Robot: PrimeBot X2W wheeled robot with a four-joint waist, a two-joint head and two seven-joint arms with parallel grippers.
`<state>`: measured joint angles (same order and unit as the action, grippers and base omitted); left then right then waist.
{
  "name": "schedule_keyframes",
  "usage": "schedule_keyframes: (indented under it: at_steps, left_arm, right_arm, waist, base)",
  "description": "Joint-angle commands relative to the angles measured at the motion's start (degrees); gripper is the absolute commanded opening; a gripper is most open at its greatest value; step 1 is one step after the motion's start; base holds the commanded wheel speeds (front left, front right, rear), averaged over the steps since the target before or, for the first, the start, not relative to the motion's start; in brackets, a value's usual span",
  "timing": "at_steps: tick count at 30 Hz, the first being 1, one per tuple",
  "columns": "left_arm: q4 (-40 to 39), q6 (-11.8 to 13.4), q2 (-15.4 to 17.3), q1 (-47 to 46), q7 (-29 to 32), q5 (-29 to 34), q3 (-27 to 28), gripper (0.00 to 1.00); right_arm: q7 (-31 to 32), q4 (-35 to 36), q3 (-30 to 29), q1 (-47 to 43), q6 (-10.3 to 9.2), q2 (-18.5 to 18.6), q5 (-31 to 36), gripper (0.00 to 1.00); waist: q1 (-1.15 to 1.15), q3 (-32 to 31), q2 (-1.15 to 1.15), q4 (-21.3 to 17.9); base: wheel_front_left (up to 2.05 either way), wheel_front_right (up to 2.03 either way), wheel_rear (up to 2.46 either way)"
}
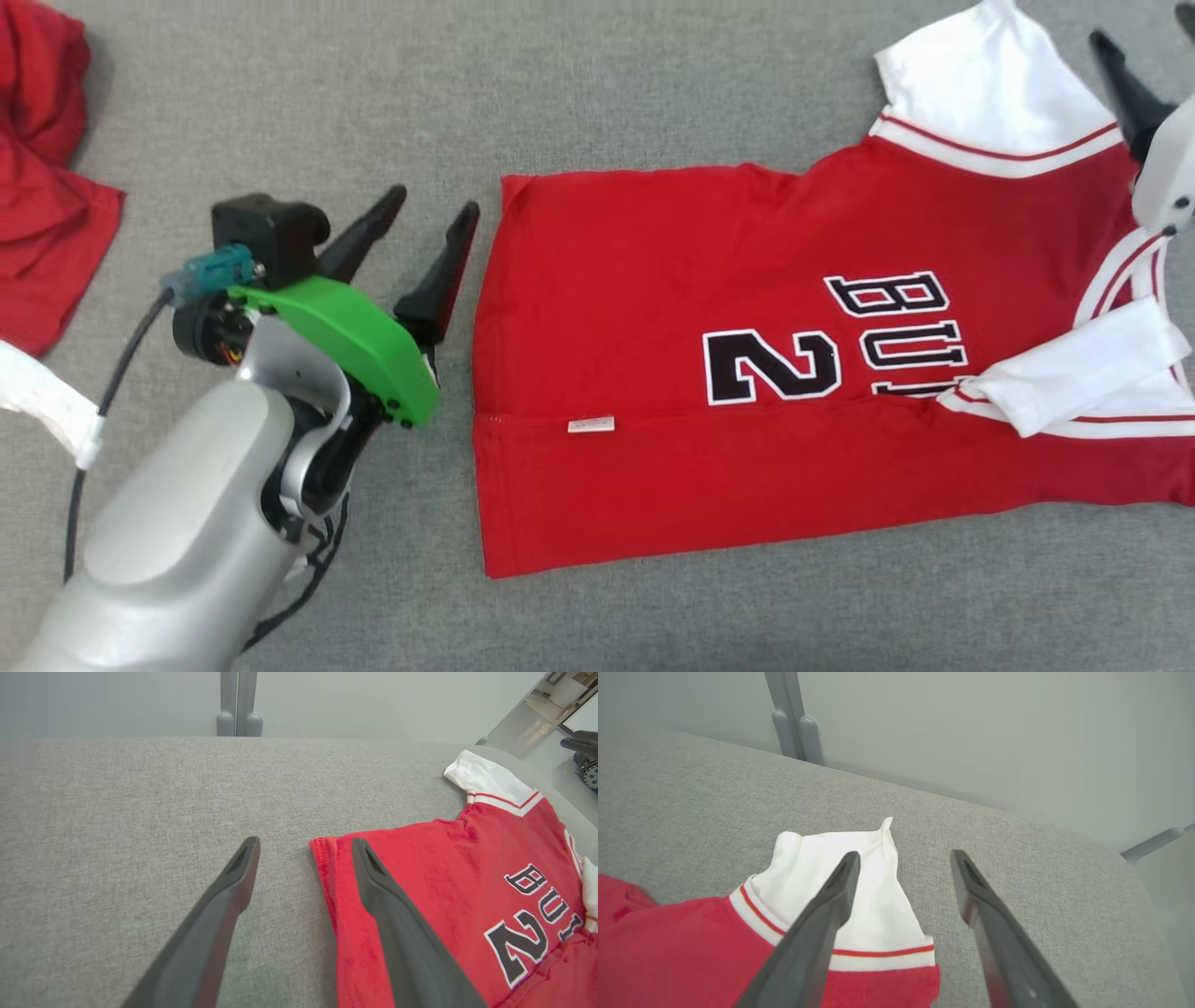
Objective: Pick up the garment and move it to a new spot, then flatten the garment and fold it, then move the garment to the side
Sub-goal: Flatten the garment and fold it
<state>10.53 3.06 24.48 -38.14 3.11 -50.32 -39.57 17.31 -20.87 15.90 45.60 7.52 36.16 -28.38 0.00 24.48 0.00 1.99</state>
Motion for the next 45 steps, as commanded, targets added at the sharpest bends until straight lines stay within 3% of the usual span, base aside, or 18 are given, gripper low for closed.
schedule_keyframes:
  at_steps: [1,7,13,19,28,35,45]
  left_arm:
    - [0.2,0.5,0.0,1.4,0.3,-0.4,-0.5,1.00]
    - [-0.3,1.8,0.3,3.9,0.5,1.3,-2.4,1.00]
    - [-2.6,5.7,-0.2,10.2,-4.2,1.1,-1.3,1.00]
    - [-4.5,10.2,1.5,19.9,-9.9,-0.7,1.8,1.00]
    - [-6.0,13.7,2.5,31.8,-17.2,1.2,4.0,1.00]
    - [-6.1,13.2,-1.3,34.9,-18.4,4.0,6.6,1.00]
    - [-5.5,11.5,-2.3,30.6,-18.3,7.5,8.3,1.00]
  right_arm:
    - [0.5,0.3,-0.1,-1.7,-0.06,-0.1,-0.5,1.00]
    - [-0.6,1.0,-1.0,-5.7,-0.06,-0.7,-0.6,1.00]
    - [-6.5,2.2,-4.4,-13.8,-0.05,-3.3,-0.8,1.00]
    - [-10.1,5.6,-7.3,-24.8,-0.05,-5.2,1.0,1.00]
    - [-15.5,12.0,-12.0,-37.7,-0.04,-12.3,4.4,1.00]
    - [-18.8,13.1,-14.3,-42.7,-0.04,-16.6,6.8,1.00]
    - [-20.8,12.5,-17.1,-40.6,-0.03,-18.6,9.8,1.00]
  waist:
    - [0.00,-3.2,0.00,-0.8]
    - [0.00,-6.8,0.00,-1.0]
    - [0.00,-13.4,0.00,-1.2]
    - [0.00,-18.9,0.00,-2.5]
    - [0.00,-24.7,0.00,-5.3]
    - [0.00,-24.6,0.00,-5.6]
    - [0.00,-20.6,0.00,-5.2]
  base:
    - [0.00,0.00,0.00]
    - [0.00,0.00,0.00]
    - [0.00,0.00,0.00]
    - [0.00,0.00,0.00]
    - [0.00,0.00,0.00]
    - [0.00,0.00,0.00]
    - [0.00,0.00,0.00]
